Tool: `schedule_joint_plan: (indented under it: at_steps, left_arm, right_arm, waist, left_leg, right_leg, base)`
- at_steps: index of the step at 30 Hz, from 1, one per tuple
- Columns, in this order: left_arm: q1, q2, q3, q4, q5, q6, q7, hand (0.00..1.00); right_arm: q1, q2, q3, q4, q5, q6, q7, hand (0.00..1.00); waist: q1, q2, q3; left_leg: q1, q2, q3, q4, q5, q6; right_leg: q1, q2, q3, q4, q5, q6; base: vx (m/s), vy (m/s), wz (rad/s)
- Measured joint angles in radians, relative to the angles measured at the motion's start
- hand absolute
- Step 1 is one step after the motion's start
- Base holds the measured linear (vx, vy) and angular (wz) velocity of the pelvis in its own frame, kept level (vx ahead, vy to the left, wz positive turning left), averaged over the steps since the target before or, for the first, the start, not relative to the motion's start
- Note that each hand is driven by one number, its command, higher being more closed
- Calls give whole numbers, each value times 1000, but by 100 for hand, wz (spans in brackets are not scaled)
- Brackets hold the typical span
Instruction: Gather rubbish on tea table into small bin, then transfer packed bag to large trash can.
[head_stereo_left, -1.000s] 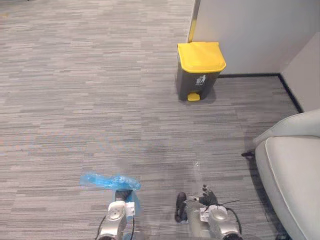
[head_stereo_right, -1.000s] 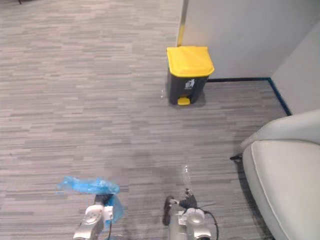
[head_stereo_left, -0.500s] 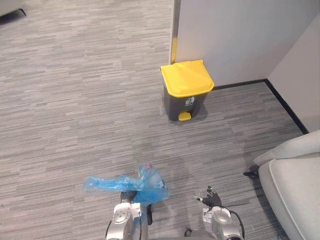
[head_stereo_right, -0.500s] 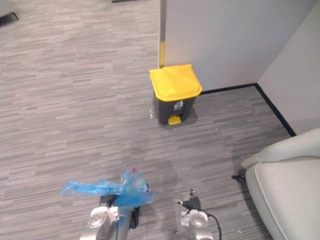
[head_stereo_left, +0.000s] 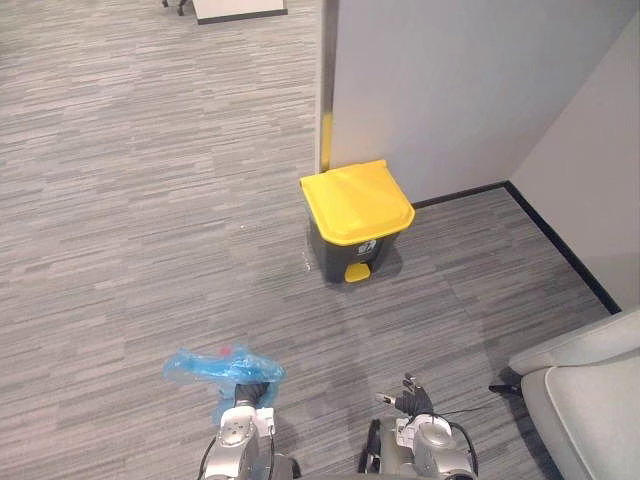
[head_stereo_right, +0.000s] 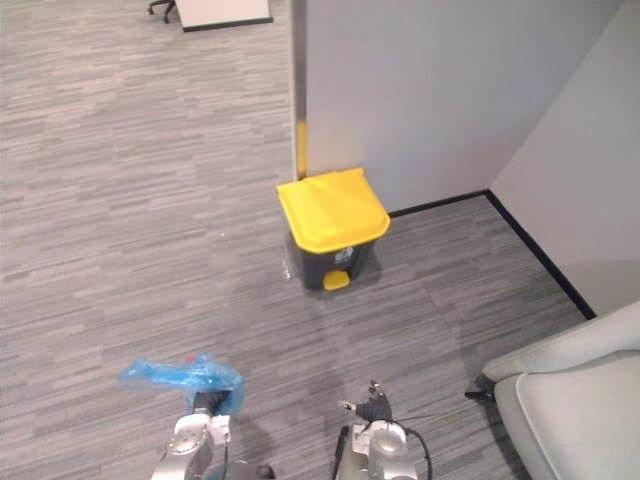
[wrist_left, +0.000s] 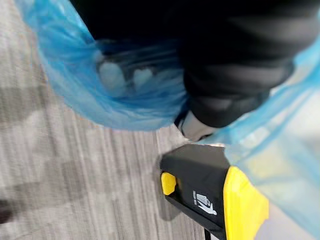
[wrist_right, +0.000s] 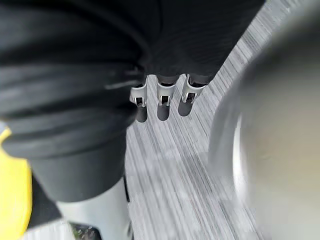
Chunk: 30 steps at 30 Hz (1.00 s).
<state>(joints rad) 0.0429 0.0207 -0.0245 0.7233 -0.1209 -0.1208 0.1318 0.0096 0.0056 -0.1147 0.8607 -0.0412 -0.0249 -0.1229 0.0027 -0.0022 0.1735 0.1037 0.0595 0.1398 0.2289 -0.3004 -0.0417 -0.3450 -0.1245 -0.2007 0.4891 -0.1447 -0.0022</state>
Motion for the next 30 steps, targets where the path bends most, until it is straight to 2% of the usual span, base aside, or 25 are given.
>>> schedule_joint_plan:
  at_steps: [1,3,4,5,6,8,9,11,12,13,14,17,18,20,21,22,23,25,27,28,29,30]
  left_arm:
    - [4,-12,6,3,1,-1,0,100]
    - [9,-16,17,4,1,-1,-1,100]
    - [9,-26,27,2,1,0,-5,100]
    - [18,-39,39,-9,0,0,-7,100]
    - [42,-47,40,-30,0,-1,-8,100]
    - [69,-55,37,-49,-1,0,-16,100]
    - [70,-57,36,-50,-1,0,-21,100]
    - [67,-57,36,-50,-1,0,-22,100]
    - [64,-57,36,-48,-1,0,-22,100]
    - [62,-58,36,-43,-1,0,-22,100]
    - [63,-60,35,-43,-1,0,-22,100]
    - [57,-33,31,-20,-3,0,-20,100]
    - [50,-26,11,-6,-3,0,-20,100]
    - [52,-22,2,21,-1,1,-21,100]
    - [60,-22,-5,29,-1,2,-20,100]
    - [68,-15,-12,33,0,2,-20,100]
    - [71,-10,-13,37,1,2,-19,100]
    - [64,15,-7,36,1,2,-8,100]
    - [48,17,11,36,0,0,-1,100]
    - [46,17,12,36,0,-1,-1,100]
    - [50,18,12,37,0,-2,-1,100]
    - [49,27,13,38,1,-4,-2,100]
  right_arm:
    - [-11,-19,-1,10,0,0,-1,0]
    - [-10,-23,-2,14,0,0,-3,0]
    - [-2,-18,1,14,1,0,-4,0]
    - [12,-10,3,10,2,0,-5,0]
    - [17,-3,7,6,3,-1,-6,0]
    - [20,3,17,-13,5,-1,-6,0]
    - [19,5,16,-22,5,-4,-6,0]
    - [10,6,1,-21,9,-5,-7,0]
    - [10,5,-9,-19,13,-5,-9,0]
    - [11,1,-19,-15,14,-5,-11,0]
    - [12,-9,-23,-10,14,-4,-11,0]
    - [18,5,-32,20,13,-2,-12,0]
    - [24,7,-40,25,13,-2,-11,0]
    - [21,3,-41,24,12,-3,-10,0]
    - [23,7,-41,24,12,-3,-8,0]
    - [28,15,-41,23,11,-3,-6,0]
    - [33,26,-41,23,11,-3,-4,0]
    - [30,30,-41,18,9,-4,-3,0]
    - [30,27,-42,15,9,-5,-3,0]
    - [28,26,-41,17,8,-5,-3,0]
    - [23,25,-41,19,8,-4,-3,0]
    - [27,30,-42,24,8,-5,-3,0]
  waist:
    - [4,17,-10]
    - [-2,25,-8]
    - [-2,27,-6]
    - [0,24,-4]
    - [7,19,-2]
    - [10,14,-2]
    - [10,9,-2]
    - [23,9,-1]
    - [26,13,-3]
    - [29,21,-9]
    - [31,35,-13]
    - [36,-22,-25]
    - [38,-28,-25]
    - [39,-21,-22]
    - [40,-21,-22]
    - [34,-21,-23]
    - [34,-19,-22]
    - [33,-24,-25]
    - [26,-15,-20]
    - [22,-12,-19]
    - [10,-12,-24]
    - [8,-34,-34]
  left_leg:
    - [2,16,-15,14,2,-1]
    - [-36,45,-19,147,5,-8]
    - [-99,76,-22,327,41,-54]
    - [-152,105,-26,473,82,-80]
    - [-192,133,-10,593,69,-78]
    - [-272,154,29,662,38,-57]
    - [-303,157,53,629,31,-46]
    - [-332,143,76,462,27,-33]
    - [-343,117,71,302,46,-24]
    - [-329,94,61,150,125,-23]
    - [-327,83,45,49,240,-25]
    - [-292,13,60,25,223,5]
    - [-269,-16,70,18,198,19]
    - [-208,-41,83,-16,179,37]
    - [-174,-53,91,-38,173,41]
    - [-139,-62,92,-49,156,46]
    - [-118,-67,90,-52,144,56]
    - [-93,-69,77,-53,125,57]
    - [-63,-57,48,-69,122,54]
    - [-59,-49,39,-72,122,52]
    - [-54,-40,14,-71,120,39]
    - [-54,-58,-5,-71,118,28]
  right_leg:
    - [2,20,-3,-5,-31,-7]
    - [42,36,-17,-17,-63,-20]
    - [104,51,-31,-53,-72,-29]
    - [157,60,-34,-89,-76,-37]
    - [211,70,-32,-123,-81,-47]
    - [278,75,-24,-176,-88,-56]
    - [296,74,-15,-198,-81,-46]
    - [320,66,0,-230,-76,-37]
    - [334,57,9,-244,-75,-21]
    - [338,52,17,-252,-78,5]
    - [341,59,25,-251,-87,27]
    - [357,-6,48,-258,-110,80]
    - [366,-36,53,-232,-117,92]
    - [336,-67,80,-99,-121,99]
    - [298,-82,103,11,-116,106]
    - [244,-101,118,154,-89,134]
    - [199,-111,132,256,-93,128]
    - [137,-110,111,326,-147,115]
    - [94,-79,79,278,-183,82]
    - [84,-63,78,243,-184,78]
    - [87,-24,87,94,-155,69]
    - [99,-18,103,-39,-36,39]
  base:
    - [337,-174,-15]
    - [330,-194,8]
    - [322,-184,21]
    - [385,-165,1]
    - [313,-93,-17]
    - [282,-14,-21]
    - [273,36,-27]
    - [231,98,-27]
    - [269,162,-17]
    - [302,197,-18]
    - [360,206,-15]
    - [248,152,4]
    - [293,203,-2]
    - [211,170,-19]
    - [219,194,-13]
    - [226,147,-1]
    - [196,88,10]
    - [196,13,17]
    - [234,-62,37]
    - [273,-141,56]
    - [216,-135,56]
    - [233,-145,64]
